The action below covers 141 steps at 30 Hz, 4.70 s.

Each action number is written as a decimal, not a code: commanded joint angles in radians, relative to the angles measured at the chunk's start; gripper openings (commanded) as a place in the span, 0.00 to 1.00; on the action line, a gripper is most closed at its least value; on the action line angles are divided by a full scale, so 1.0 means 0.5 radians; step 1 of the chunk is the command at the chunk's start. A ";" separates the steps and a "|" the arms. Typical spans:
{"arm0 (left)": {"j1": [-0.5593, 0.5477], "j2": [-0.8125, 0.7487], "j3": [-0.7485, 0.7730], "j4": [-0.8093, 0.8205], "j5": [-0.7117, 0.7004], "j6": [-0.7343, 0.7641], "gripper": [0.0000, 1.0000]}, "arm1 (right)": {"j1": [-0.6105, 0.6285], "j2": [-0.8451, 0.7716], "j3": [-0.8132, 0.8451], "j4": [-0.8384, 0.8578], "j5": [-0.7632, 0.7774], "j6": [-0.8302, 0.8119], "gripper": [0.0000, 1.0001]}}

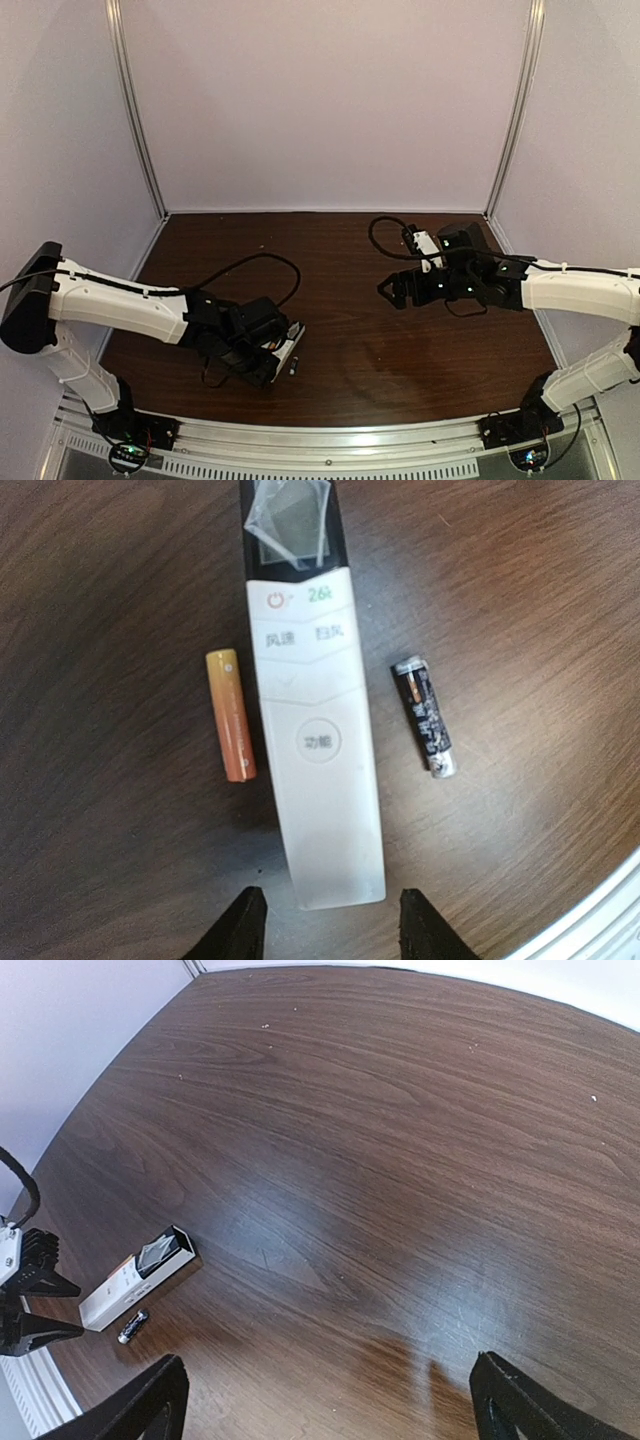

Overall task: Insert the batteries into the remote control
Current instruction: Pick up the remote control without batteries from the center of the board, then pass from the left arm to the right, then pass from the right arm to the left

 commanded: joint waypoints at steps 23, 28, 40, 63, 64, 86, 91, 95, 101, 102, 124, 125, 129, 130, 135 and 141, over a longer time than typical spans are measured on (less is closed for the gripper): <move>-0.014 0.244 0.137 0.081 -0.058 -0.038 0.33 | -0.042 -0.041 0.002 -0.039 0.007 0.012 1.00; -0.014 0.240 0.151 0.048 -0.088 -0.084 0.26 | -0.047 -0.032 0.001 -0.035 0.000 0.014 1.00; -0.015 -0.084 0.289 -0.005 -0.209 -0.083 0.14 | -0.057 -0.023 0.031 -0.022 -0.037 0.019 1.00; 0.279 -0.640 0.333 0.529 1.279 0.790 0.11 | -0.061 -0.353 0.121 0.244 -1.332 0.042 1.00; 0.277 -0.631 0.333 0.544 1.316 0.802 0.11 | -0.054 -0.353 0.131 0.279 -1.377 0.089 1.00; 0.278 -0.367 0.355 0.788 1.702 0.837 0.08 | 0.141 -0.248 0.188 0.458 -1.549 0.427 0.65; 0.278 -0.332 0.358 0.817 1.710 0.837 0.08 | 0.148 -0.254 0.154 0.505 -1.578 0.487 0.46; 0.281 -0.328 0.359 0.824 1.689 0.838 0.08 | 0.148 -0.263 0.134 0.528 -1.577 0.518 0.39; 0.296 -0.316 0.387 0.831 1.681 0.841 0.08 | 0.149 -0.245 0.110 0.541 -1.569 0.563 0.28; 0.295 -0.311 0.391 0.831 1.675 0.841 0.08 | 0.149 -0.242 0.105 0.553 -1.568 0.573 0.24; 0.095 -0.390 0.507 0.628 0.371 1.077 0.92 | 0.063 -0.124 0.238 0.157 -0.804 0.946 0.00; 0.079 -0.364 0.517 0.624 0.317 1.089 0.91 | 0.062 -0.125 0.234 0.153 -0.788 0.963 0.00; 0.023 -0.210 0.610 0.566 0.162 1.129 0.88 | 0.064 -0.122 0.207 0.192 -0.783 1.038 0.01; 0.011 -0.176 0.632 0.555 0.150 1.143 0.87 | 0.063 -0.120 0.196 0.212 -0.795 1.064 0.01; -0.027 -0.062 0.692 0.547 0.097 1.179 0.84 | 0.062 -0.116 0.166 0.285 -0.884 1.126 0.02; -0.025 -0.044 0.702 0.552 0.174 1.196 0.82 | 0.062 -0.148 0.123 0.497 -1.046 1.046 0.03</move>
